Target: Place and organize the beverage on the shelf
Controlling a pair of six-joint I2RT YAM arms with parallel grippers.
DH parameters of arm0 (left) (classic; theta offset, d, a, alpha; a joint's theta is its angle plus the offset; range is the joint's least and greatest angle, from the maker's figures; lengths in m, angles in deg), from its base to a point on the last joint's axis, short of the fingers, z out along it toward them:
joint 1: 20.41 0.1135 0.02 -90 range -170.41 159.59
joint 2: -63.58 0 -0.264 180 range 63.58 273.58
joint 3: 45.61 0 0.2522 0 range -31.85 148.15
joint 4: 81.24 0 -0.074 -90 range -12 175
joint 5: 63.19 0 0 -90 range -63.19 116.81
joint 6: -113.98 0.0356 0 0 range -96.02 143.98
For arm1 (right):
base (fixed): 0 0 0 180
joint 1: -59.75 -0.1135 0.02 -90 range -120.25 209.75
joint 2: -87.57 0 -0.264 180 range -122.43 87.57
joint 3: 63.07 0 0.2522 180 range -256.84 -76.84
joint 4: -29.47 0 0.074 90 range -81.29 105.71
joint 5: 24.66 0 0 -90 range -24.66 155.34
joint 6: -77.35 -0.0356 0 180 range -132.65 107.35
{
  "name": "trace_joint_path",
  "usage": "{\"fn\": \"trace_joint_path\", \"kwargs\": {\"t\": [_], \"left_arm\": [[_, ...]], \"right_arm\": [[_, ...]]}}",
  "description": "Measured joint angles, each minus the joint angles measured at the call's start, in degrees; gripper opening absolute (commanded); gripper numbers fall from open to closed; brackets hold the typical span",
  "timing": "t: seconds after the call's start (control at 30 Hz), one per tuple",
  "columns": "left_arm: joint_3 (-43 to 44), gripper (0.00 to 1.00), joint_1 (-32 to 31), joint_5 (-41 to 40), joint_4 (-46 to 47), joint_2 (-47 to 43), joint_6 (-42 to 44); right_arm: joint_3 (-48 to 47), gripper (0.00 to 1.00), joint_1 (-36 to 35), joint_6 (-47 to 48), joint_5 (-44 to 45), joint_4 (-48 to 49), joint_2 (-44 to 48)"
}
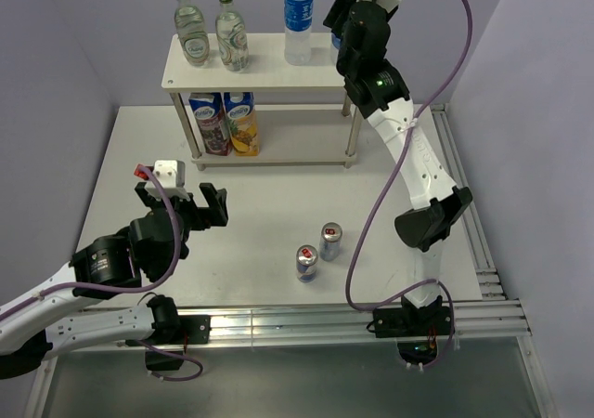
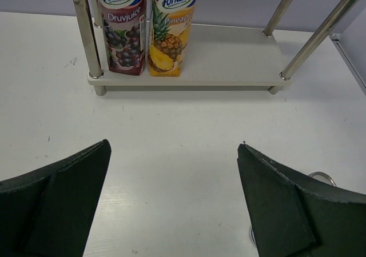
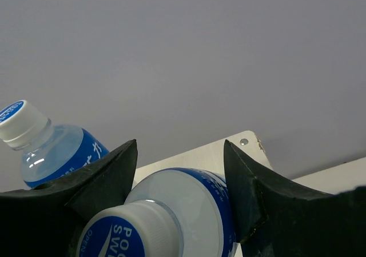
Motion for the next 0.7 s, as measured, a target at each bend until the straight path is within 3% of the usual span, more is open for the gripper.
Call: {"fn": "trace_joint_path", "kwargs": {"t": [0.17,0.27,0.33,0.37,0.47,0.7], "left_arm": [[0.0,0.99,0.0,-0.4,-0.3,0.0,-0.3],[0.0,0.99,0.0,-0.4,-0.3,0.0,-0.3],[0.0,0.99,0.0,-0.4,-0.5,0.1,-0.4],[0.0,0.99,0.0,-0.5,-0.5,0.2,-0.5],[0.0,0.99,0.0,-0.5,-0.6,0.6,-0.7],[0.0,0.99,0.0,-0.4,-0.9,0.9,-0.9]], "right_arm": [[0.0,0.00,-0.3,0.0,0.0,-0.7,0.5],[-0.1,0.10,-0.5,-0.1,0.0,-0.7,0.5],[-0.3,0.24,-0.5,-0.2,0.0,-1.0,0.5],[-0.4,0.38,-0.5,-0.2,0.0,-1.1,0.5],[-0.6,0.66,-0.5,-0.2,0.1,-1.5,0.5],[-2.6,0.76,-0.5,0.3,0.5,2.4,0.5]]}}
